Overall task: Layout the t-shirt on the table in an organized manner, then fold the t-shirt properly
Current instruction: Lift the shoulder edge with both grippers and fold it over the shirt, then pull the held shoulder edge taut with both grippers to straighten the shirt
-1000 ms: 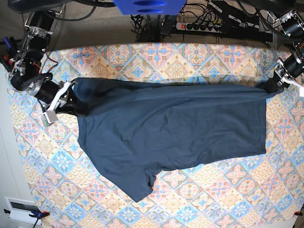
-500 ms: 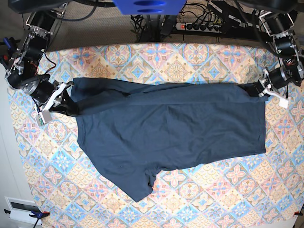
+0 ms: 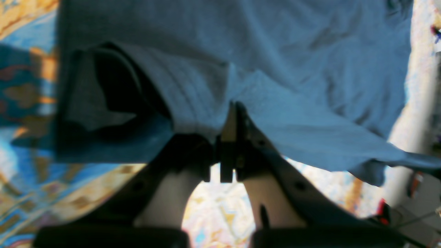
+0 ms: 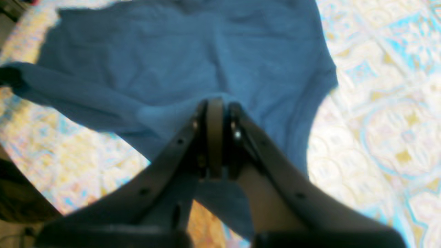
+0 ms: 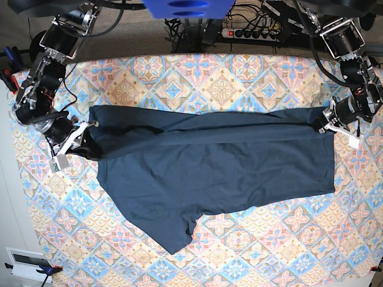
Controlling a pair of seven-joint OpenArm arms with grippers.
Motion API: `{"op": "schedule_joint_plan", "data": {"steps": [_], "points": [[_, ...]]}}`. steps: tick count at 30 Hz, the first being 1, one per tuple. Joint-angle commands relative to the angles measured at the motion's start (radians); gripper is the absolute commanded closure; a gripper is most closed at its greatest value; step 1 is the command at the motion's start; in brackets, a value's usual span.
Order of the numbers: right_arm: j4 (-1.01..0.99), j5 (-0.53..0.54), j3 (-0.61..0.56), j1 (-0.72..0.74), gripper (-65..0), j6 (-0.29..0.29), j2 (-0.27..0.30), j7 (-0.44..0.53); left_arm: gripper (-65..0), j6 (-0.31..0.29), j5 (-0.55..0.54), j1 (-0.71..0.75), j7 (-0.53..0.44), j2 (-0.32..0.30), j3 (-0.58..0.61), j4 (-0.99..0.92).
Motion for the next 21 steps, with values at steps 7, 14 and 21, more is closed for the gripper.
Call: {"op": "schedule_joint_plan", "data": {"steps": [7,14,21], "points": [[0.015,-0.003,0.004,-0.01,-5.1,0.003,0.015,0.022,-7.5,-0.011,-0.011,-0.01,0.06,-0.066,0.036,0.021],[0.022,-0.004,0.005,-0.085,-18.5,0.003,0.025,0.016,-20.7,-0.009,-0.062,-0.003,0.062,-0.113,0.047,0.021],[0.022,-0.015,0.004,-0.139,-18.8,0.003,0.093,0.022,-39.6,-0.009,-0.085,0.057,0.067,-0.124,0.002,0.022]]}}
